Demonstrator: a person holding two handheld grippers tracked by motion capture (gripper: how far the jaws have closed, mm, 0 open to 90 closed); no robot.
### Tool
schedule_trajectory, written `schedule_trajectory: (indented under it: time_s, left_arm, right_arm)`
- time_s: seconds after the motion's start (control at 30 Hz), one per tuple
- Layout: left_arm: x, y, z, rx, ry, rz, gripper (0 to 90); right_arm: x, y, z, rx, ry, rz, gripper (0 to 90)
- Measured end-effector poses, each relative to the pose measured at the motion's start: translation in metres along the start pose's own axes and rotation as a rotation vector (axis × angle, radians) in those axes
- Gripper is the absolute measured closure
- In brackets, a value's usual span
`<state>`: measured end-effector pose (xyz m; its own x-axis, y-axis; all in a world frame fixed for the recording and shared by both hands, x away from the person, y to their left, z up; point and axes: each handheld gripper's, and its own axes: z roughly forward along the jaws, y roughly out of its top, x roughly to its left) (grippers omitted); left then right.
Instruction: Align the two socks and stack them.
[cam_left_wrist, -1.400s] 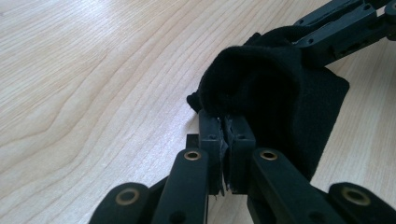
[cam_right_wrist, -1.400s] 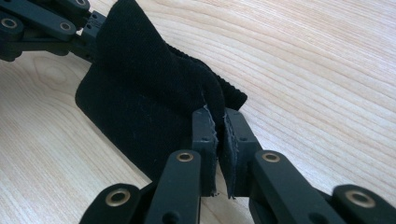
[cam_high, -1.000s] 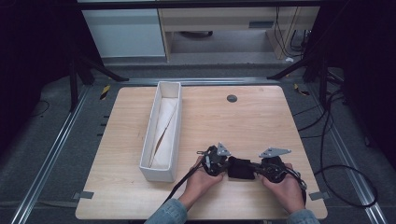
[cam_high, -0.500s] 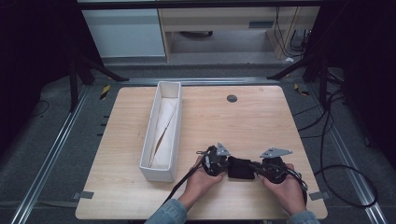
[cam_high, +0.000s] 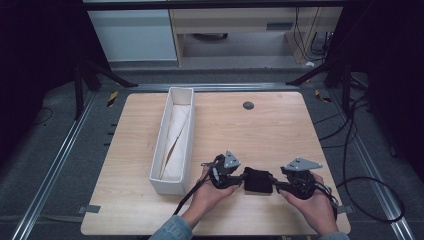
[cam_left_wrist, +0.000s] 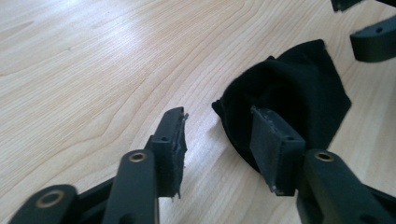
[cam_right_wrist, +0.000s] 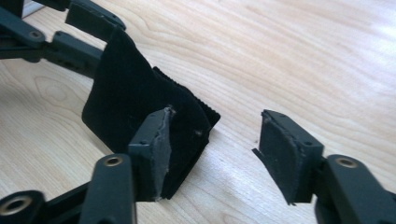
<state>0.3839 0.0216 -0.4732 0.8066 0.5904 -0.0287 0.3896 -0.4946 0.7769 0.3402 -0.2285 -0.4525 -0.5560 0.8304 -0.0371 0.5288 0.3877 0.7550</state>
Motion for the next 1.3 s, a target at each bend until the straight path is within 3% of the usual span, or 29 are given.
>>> schedule_trajectory:
  time_s: [0.27,0.33,0.6,0.93,1.3]
  left_arm:
    - [-0.001,-0.002,-0.021,-0.024,-0.001,0.017,42.0]
    - [-0.002,-0.004,-0.026,-0.026,-0.002,0.025,38.2]
    - [-0.004,-0.017,-0.04,-0.018,-0.017,0.013,21.6]
    - [0.0,-0.033,-0.05,-0.022,-0.016,-0.021,16.3]
    - [0.003,-0.043,-0.054,-0.025,-0.02,-0.046,14.8]
  right_arm:
    - [0.005,0.006,-0.013,-0.025,-0.014,-0.01,28.8]
    - [0.008,0.006,-0.016,-0.026,-0.016,-0.032,26.5]
    - [0.018,0.01,-0.018,-0.03,-0.004,-0.069,22.0]
    - [0.031,0.02,-0.018,-0.019,0.042,-0.118,15.3]
    - [0.041,0.025,-0.015,0.006,0.069,-0.177,27.2]
